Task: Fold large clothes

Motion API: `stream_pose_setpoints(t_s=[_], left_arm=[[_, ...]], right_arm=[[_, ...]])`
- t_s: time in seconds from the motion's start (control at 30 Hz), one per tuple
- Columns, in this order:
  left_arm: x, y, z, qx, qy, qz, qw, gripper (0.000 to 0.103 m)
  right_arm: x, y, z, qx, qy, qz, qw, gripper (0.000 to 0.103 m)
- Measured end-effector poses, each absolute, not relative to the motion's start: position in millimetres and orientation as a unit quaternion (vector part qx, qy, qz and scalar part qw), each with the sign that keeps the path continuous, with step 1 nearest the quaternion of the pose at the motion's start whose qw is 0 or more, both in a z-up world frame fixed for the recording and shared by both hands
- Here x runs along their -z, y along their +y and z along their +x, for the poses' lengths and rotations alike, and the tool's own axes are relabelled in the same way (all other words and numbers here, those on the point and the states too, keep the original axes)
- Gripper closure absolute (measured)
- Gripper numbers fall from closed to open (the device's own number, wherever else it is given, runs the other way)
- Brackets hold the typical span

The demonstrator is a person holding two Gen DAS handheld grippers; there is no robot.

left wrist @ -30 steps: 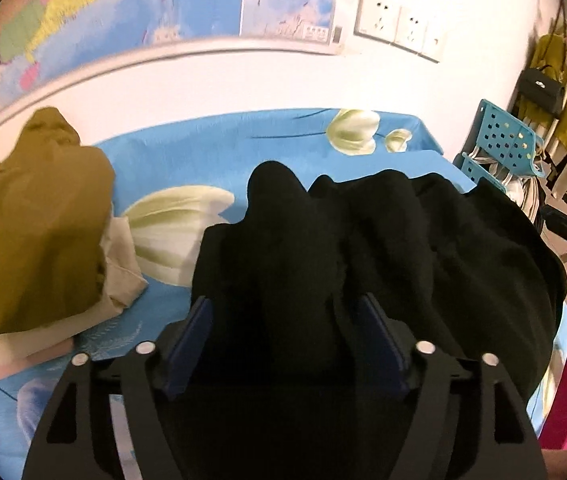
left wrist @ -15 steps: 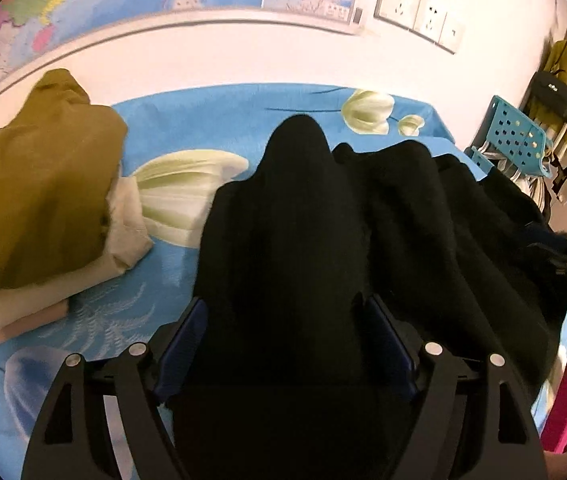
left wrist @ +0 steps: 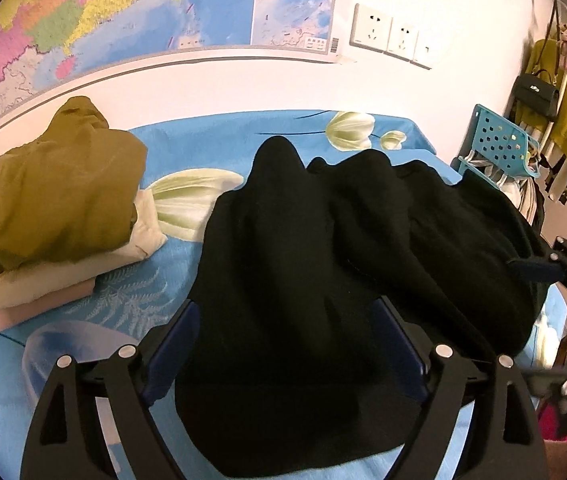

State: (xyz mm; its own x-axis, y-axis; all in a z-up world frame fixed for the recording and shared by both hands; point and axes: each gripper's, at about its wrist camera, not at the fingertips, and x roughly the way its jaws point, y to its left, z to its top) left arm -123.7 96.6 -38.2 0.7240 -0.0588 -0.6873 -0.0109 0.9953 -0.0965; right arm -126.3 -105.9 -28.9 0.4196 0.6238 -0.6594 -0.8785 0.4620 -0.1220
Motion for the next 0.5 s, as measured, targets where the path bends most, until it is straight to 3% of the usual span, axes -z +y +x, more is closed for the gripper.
stream_pose_setpoints(t_s=[0.1,0.5], left_arm=[[40,97,-130,0.017,0.371,-0.054,0.927,0.017],[49,113,-163,0.050,0.372,-0.108,0.920,0.017]], right_arm=[[37,-99,-138,-0.465,0.263,-0.260,0.804,0.021],[82,-72,-154,-0.415,0.224,-0.392,0.790,0.019]])
